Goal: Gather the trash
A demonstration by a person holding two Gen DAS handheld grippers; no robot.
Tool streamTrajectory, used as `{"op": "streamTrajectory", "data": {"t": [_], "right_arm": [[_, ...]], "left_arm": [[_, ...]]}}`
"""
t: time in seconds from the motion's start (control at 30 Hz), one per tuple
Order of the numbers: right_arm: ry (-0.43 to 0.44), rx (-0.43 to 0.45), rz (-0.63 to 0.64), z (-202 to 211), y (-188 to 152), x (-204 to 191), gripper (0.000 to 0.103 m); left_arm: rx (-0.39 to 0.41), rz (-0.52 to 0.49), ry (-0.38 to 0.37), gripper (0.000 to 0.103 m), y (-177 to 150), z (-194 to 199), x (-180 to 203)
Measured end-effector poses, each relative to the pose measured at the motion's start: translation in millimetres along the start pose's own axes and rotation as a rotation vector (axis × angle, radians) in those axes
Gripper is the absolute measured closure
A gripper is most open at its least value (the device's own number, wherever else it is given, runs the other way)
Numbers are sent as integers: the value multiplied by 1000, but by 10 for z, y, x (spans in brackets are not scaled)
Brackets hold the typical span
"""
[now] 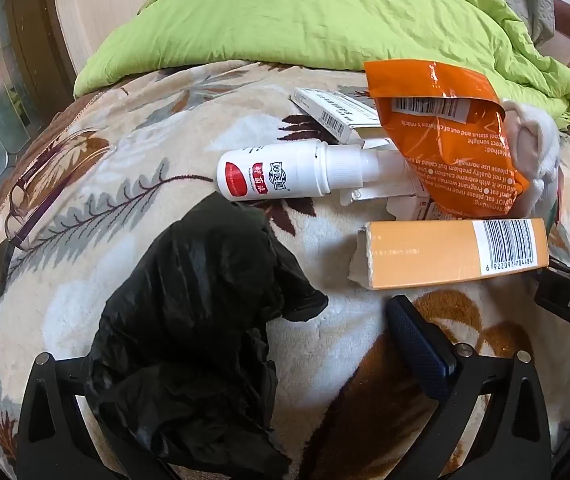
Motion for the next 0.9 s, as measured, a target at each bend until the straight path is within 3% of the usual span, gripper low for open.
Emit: {"op": "streamTrajectory", "data": {"t": [0.07,0.23,0.3,0.37,0.43,0.53,0.6,0.7,0.9], "right_arm": [[2,0,-1,1,0,-1,0],[-25,-11,19,-14,13,-44,0],[-10,-9,17,21,14,-34,0],[59,-72,66,28,44,13,0],[124,-127,98,48,49,97,0],[147,-127,66,308,-70,274,0],[164,-83,78,559,-141,335,0],[142,47,138,1073,-321,389,0],[79,385,207,2115,-756,556,0]], "left_arm": [[-6,-29,32,0,1,-1,31],[-6,-52,33,0,1,76,44],[-10,-54,1,0,21,95,57],[-3,-32,-56,0,26,169,11],[36,35,-121,0,-35,358,-59],[105,115,-146,0,-128,657,-132],[160,141,-178,0,-185,896,-156],[263,130,-168,0,-256,1292,-176],[498,-39,-75,0,-680,2042,-72]]}}
Point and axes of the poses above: each gripper's, at about its wrist camera, not at the fingertips, and z roughly against the way its jaws point, x to its right, y to its top, the point moved 2 cm from there along -z, roughly the way its jaws point, and after that the axes turned 3 degrees about y, right-handed, at the moved point
